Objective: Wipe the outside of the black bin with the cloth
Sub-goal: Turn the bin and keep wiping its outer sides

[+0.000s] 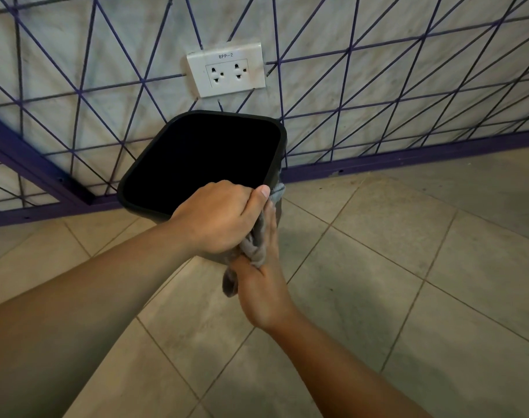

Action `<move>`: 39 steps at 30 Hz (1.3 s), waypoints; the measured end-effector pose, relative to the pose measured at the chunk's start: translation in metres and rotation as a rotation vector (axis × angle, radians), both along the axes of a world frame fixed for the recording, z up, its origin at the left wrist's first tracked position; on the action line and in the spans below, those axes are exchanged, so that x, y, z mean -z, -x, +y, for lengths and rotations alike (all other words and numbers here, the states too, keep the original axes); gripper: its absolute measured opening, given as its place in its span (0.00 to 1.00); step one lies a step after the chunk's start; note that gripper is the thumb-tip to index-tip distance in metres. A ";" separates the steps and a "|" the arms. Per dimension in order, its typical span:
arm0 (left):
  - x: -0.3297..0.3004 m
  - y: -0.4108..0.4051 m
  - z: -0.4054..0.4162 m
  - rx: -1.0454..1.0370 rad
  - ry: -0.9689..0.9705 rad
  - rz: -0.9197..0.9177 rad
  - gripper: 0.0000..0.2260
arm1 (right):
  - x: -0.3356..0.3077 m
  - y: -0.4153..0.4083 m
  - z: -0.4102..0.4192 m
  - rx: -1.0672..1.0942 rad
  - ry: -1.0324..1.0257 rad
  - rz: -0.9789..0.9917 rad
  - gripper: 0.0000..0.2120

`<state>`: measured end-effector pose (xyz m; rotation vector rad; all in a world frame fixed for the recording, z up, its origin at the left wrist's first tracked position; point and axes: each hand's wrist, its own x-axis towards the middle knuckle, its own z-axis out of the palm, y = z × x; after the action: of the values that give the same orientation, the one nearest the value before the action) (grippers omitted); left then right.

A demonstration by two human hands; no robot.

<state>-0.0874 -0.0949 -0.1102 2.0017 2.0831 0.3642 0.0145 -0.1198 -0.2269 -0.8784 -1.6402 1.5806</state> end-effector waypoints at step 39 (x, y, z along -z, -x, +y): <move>0.000 -0.002 0.002 -0.019 0.000 -0.029 0.22 | -0.025 0.044 0.023 0.491 0.373 0.213 0.24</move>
<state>-0.0858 -0.0924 -0.1103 1.9670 2.0859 0.3941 -0.0294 -0.0966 -0.2023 -1.1524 -0.9021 1.5748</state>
